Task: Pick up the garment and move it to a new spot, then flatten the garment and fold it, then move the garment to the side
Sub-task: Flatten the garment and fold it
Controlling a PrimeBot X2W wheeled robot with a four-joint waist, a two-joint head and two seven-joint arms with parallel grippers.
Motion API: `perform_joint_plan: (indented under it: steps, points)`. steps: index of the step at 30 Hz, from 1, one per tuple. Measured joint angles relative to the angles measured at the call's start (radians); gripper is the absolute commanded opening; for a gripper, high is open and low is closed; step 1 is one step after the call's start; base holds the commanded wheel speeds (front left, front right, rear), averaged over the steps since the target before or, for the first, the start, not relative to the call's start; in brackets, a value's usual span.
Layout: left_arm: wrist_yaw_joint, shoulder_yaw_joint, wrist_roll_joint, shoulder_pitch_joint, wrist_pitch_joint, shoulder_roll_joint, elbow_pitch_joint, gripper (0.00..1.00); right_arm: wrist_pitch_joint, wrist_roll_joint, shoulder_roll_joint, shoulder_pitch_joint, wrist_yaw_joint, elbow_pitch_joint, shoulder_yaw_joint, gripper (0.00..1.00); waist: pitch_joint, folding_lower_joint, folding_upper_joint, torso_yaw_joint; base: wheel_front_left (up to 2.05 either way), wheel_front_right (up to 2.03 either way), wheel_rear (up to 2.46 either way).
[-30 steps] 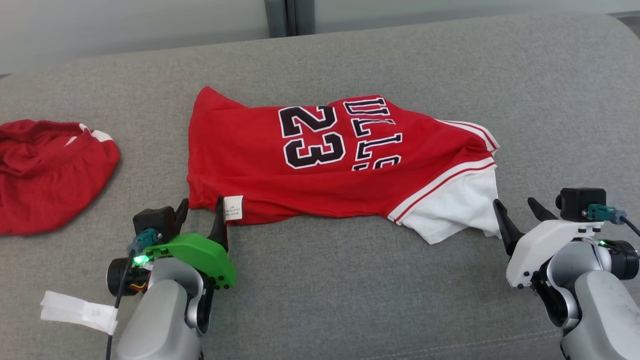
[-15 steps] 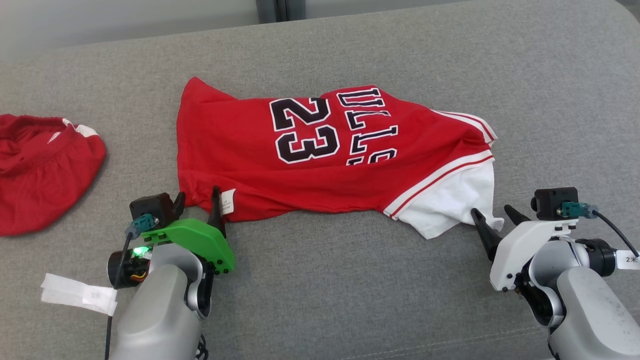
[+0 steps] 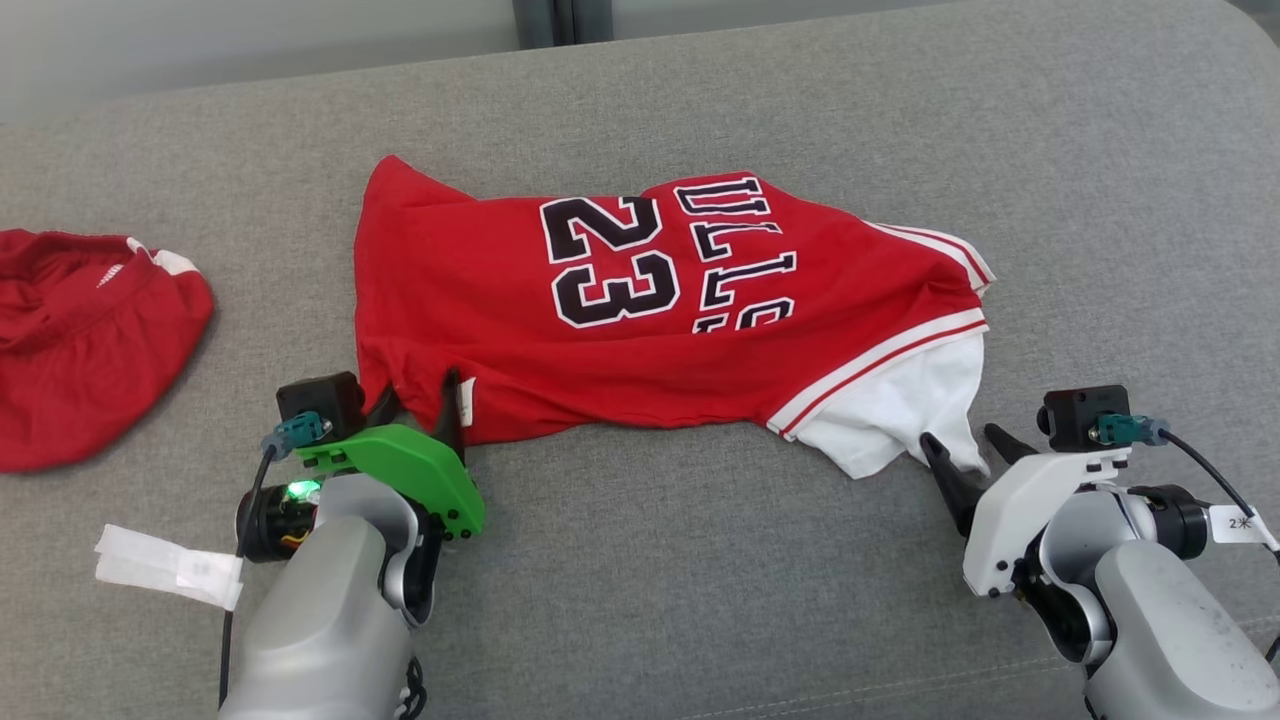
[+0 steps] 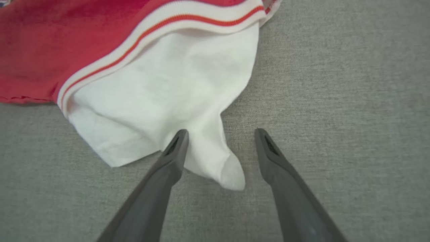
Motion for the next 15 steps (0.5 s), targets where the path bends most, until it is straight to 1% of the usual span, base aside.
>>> perform_joint_plan:
  steps: [1,2,4,6,7,9,10,11,12,13,15]
  points:
    - [0.0,0.0,0.0,-0.001,-0.003,0.0,0.003,0.56,0.0,0.002,-0.001,0.0,0.0,0.0,0.005,1.0,0.0,0.0,0.0,-0.001,0.0,0.0,0.0]
    - [0.0,-0.001,0.0,-0.003,-0.004,0.0,0.008,0.5,0.0,0.008,-0.001,0.0,0.0,0.0,0.014,1.0,0.001,0.0,0.0,-0.002,0.0,0.0,0.0]
    - [-0.001,-0.004,0.0,-0.008,-0.007,0.002,0.016,0.46,0.002,0.018,-0.003,-0.001,0.0,-0.001,0.021,1.0,0.004,0.0,0.0,-0.004,0.0,0.0,0.0]
    - [-0.004,-0.004,0.0,-0.016,-0.013,0.004,0.022,0.22,0.004,0.034,-0.007,-0.002,0.0,0.0,0.025,1.0,0.009,0.0,0.0,-0.004,0.0,0.0,0.0]
    - [-0.006,-0.004,0.0,-0.019,-0.017,0.005,0.025,0.0,0.008,0.043,-0.009,-0.005,0.0,0.002,0.026,1.0,0.012,0.0,0.0,-0.004,0.0,0.0,0.0]
    - [-0.011,-0.005,0.0,-0.025,-0.023,0.004,0.03,0.0,0.011,0.056,-0.012,-0.012,0.0,0.01,0.027,1.0,0.019,0.0,0.0,-0.003,0.0,0.0,0.0]
    - [-0.014,-0.006,0.0,-0.027,-0.026,0.004,0.034,0.0,0.016,0.063,-0.014,-0.018,0.0,0.015,0.032,0.91,0.023,0.0,0.0,-0.003,0.0,0.0,0.0]
    - [-0.015,-0.007,0.0,-0.029,-0.029,0.004,0.036,0.0,0.019,0.067,-0.016,-0.023,0.0,0.018,0.035,0.48,0.027,0.0,0.0,-0.002,0.0,0.0,0.0]
    - [-0.016,-0.009,0.0,-0.03,-0.031,0.004,0.039,0.0,0.019,0.072,-0.017,-0.031,0.0,0.023,0.037,0.28,0.03,0.0,0.0,-0.001,0.0,0.0,0.0]
    - [-0.02,-0.01,0.0,-0.032,-0.034,0.004,0.042,0.0,0.02,0.077,-0.017,-0.037,0.0,0.026,0.04,0.0,0.033,0.0,0.0,0.0,0.0,0.0,0.0]
    - [-0.025,-0.01,-0.007,-0.035,-0.04,0.004,0.042,0.0,0.019,0.086,-0.018,-0.042,0.0,0.028,0.045,0.0,0.036,0.0,0.0,0.005,0.0,0.0,0.0]
